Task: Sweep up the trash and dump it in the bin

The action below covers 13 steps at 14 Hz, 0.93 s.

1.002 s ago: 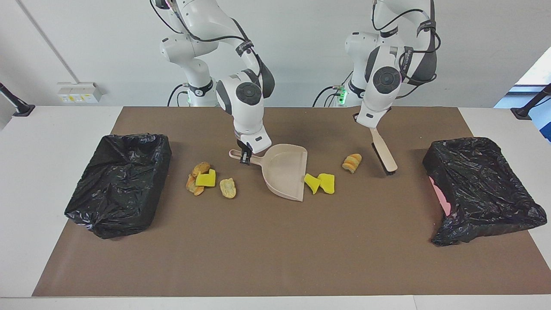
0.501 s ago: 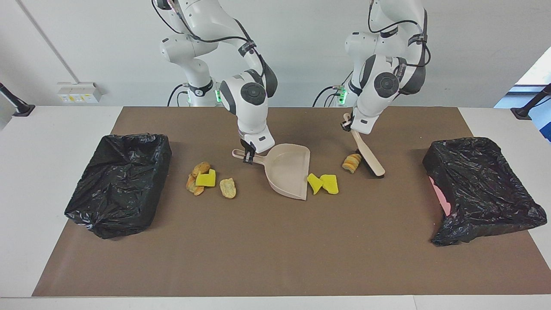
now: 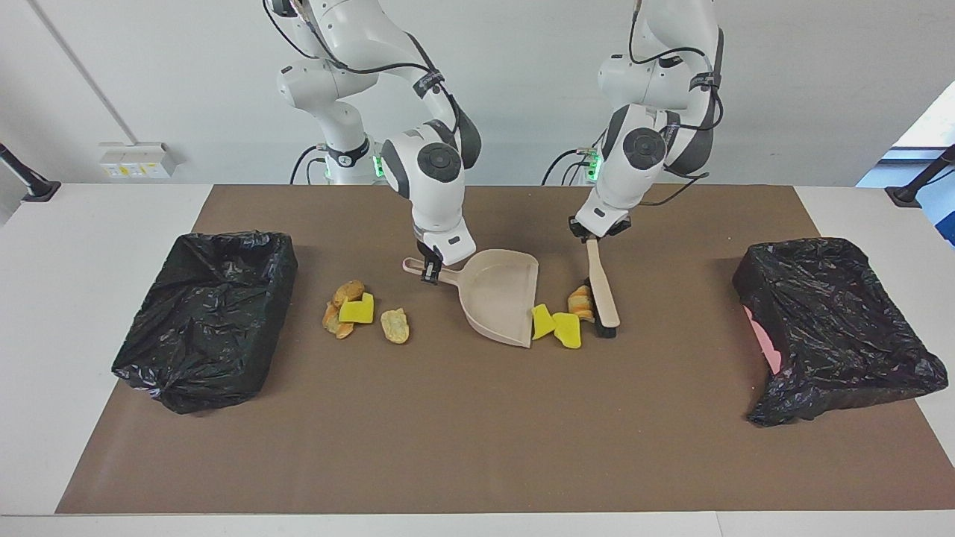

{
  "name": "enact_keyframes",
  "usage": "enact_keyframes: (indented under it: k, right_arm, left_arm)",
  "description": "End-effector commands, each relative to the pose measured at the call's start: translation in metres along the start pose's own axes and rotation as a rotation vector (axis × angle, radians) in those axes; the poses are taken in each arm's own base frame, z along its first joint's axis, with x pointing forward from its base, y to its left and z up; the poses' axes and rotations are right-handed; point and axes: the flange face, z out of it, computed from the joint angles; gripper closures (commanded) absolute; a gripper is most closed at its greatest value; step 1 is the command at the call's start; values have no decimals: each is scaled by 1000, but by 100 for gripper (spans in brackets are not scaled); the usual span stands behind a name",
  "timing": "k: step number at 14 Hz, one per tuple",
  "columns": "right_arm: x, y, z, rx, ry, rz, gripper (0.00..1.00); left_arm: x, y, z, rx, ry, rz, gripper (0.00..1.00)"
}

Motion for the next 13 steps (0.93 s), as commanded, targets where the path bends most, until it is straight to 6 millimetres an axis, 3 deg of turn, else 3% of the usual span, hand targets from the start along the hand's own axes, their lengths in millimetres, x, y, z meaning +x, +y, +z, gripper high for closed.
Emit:
enact_keyframes:
  k: [1, 5, 8, 11, 13]
  right_arm:
    - [-1, 1, 7, -10, -10, 22, 100]
    - [-1, 0, 7, -10, -10, 24, 100]
    - [-2, -1, 8, -8, -12, 31, 100]
    - [-2, -1, 8, -8, -12, 31, 100]
    - [-2, -1, 8, -7, -13, 32, 100]
  left_arm:
    - [-4, 27, -2, -17, 36, 130, 100]
    - [-28, 73, -1, 0, 38, 307, 100]
    - [-29, 111, -20, -2, 61, 356, 100]
    - [-37, 117, -46, 12, 6, 344, 100]
    - [-37, 110, -49, 25, -38, 303, 100]
